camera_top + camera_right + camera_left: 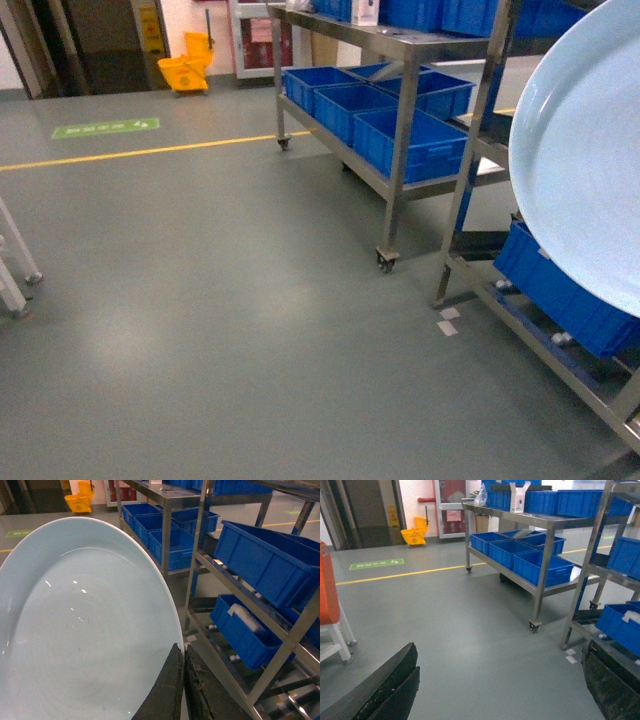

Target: Place blue tray on left shelf second layer neatly

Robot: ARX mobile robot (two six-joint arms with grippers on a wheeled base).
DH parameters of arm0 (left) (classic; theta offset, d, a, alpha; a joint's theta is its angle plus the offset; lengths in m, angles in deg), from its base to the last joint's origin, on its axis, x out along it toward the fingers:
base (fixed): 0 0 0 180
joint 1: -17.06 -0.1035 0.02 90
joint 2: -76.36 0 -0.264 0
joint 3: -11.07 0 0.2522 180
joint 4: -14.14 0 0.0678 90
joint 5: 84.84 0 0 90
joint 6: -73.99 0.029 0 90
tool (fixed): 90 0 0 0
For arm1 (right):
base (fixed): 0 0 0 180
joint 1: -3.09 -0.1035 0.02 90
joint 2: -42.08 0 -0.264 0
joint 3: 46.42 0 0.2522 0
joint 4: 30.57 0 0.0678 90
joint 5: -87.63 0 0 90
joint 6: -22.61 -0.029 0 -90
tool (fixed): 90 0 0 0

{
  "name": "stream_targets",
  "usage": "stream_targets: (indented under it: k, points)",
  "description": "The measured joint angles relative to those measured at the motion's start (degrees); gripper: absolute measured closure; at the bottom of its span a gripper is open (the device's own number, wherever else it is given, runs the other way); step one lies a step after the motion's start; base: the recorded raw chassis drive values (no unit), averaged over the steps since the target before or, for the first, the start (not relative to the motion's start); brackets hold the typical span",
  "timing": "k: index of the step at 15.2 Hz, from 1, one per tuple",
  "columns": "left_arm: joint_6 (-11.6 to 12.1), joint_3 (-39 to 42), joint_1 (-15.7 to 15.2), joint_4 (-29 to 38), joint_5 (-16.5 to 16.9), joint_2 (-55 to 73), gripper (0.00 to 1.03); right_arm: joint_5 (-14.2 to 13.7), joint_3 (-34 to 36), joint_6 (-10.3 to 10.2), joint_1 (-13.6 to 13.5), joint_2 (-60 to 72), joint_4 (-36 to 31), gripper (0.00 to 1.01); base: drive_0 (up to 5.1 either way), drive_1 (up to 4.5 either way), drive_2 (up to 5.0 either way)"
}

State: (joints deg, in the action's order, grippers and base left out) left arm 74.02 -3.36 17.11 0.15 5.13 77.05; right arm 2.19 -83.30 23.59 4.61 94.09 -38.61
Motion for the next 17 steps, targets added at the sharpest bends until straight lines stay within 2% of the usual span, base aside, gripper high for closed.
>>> stream_targets:
  k: [11,17]
  points:
    - [0.0,0.0,0.0,0.0,0.0,0.0,0.05,0.0,0.0,0.0,0.0,0.0,0.0,0.99,-1.6,-1.48,-1.8]
    - [0.0,0.0,0.0,0.0,0.0,0.0,0.05,0.2,0.0,0.0,0.0,-0.3,-0.1,0.99,-1.7,2.59,-6.0]
